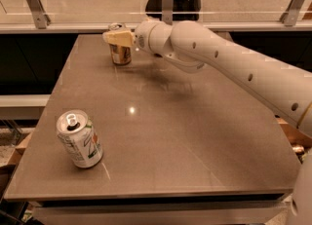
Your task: Pick orange can
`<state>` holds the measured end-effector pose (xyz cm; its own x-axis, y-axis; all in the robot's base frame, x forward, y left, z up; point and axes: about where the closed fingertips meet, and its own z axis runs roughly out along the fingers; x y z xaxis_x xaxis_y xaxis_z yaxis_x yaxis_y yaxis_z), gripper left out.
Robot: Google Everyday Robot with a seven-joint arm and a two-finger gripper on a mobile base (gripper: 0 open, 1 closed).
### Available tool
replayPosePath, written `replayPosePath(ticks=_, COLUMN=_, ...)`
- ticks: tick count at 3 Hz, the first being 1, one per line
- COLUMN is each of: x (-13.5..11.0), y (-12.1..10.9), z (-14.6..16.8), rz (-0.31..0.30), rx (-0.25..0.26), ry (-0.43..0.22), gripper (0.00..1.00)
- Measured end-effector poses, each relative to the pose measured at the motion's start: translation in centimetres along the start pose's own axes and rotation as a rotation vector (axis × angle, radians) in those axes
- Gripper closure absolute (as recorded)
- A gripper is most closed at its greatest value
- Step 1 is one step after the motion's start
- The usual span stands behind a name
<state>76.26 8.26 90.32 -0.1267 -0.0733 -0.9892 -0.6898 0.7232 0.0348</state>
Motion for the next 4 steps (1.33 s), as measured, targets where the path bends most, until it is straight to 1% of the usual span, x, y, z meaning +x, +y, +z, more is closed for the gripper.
replayPosePath(ticks=1, x=1.29, y=0.61, z=1.62, rz=0.026, rx=-0.059, ry=-0.001, gripper=0.41)
replayPosePath(ticks=2, x=1.9, y=1.04, z=2.17, rz=0.032, rx=-0.106, ry=-0.005, gripper=0.65)
replayPosePath(ticks=3, x=1.88, y=1.27, z=2.29, rz=0.032, rx=-0.109, ry=-0.004, gripper=0.87)
replayPosePath(ticks=4, x=1.88, y=1.47, z=2.41, rz=0.032, rx=-0.112, ry=-0.004, gripper=1.0)
